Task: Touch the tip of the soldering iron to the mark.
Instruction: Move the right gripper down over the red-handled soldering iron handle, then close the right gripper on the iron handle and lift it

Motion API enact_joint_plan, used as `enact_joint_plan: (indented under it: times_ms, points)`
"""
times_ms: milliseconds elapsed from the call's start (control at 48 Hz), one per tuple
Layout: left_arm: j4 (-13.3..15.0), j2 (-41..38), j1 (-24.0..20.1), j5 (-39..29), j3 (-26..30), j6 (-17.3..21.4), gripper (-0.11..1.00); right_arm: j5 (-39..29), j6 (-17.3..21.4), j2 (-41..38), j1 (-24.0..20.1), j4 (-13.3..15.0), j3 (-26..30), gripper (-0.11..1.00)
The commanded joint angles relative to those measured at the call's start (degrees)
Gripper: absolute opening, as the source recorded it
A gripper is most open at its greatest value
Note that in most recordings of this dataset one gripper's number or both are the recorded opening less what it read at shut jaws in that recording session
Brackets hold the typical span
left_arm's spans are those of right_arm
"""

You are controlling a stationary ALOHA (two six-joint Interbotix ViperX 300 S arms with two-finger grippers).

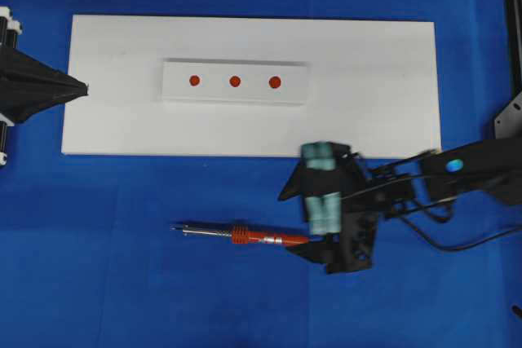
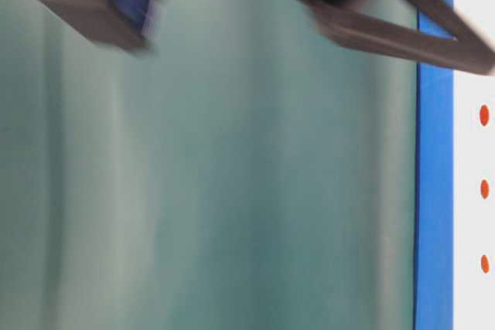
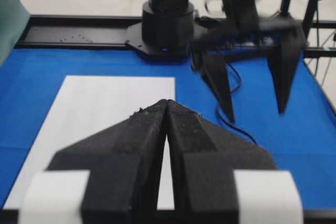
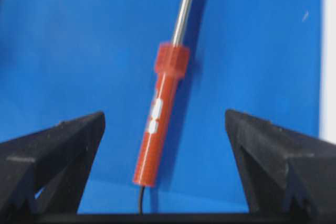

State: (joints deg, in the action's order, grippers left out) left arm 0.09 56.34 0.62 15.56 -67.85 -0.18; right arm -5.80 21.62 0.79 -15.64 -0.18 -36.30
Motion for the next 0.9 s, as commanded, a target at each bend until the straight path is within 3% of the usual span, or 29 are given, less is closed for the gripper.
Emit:
enact_joint_plan:
  times_ms: [0, 229, 626, 876]
  points:
    - [-0.2, -0.2, 0.2, 0.5, 0.4, -0.1, 0.0, -0.8, 1.0, -3.6, -0.1, -0.2, 3.5, 0.87]
    - [-0.2, -0.2, 0.2, 0.5, -0.2, -0.1, 0.0, -0.7, 2.7, -9.4, -0.1, -0.2, 7.5, 0.87]
    - [-0.2, -0.1, 0.2, 0.4, -0.4, -0.2, 0.0, 3.9, 6.6, -16.5, -0.4, -0.2, 9.1, 0.87]
    - [-0.2, -0.1, 0.2, 0.3, -0.4, -0.2, 0.0, 4.2, 7.0, -17.8, -0.6, 0.0, 9.2, 0.83]
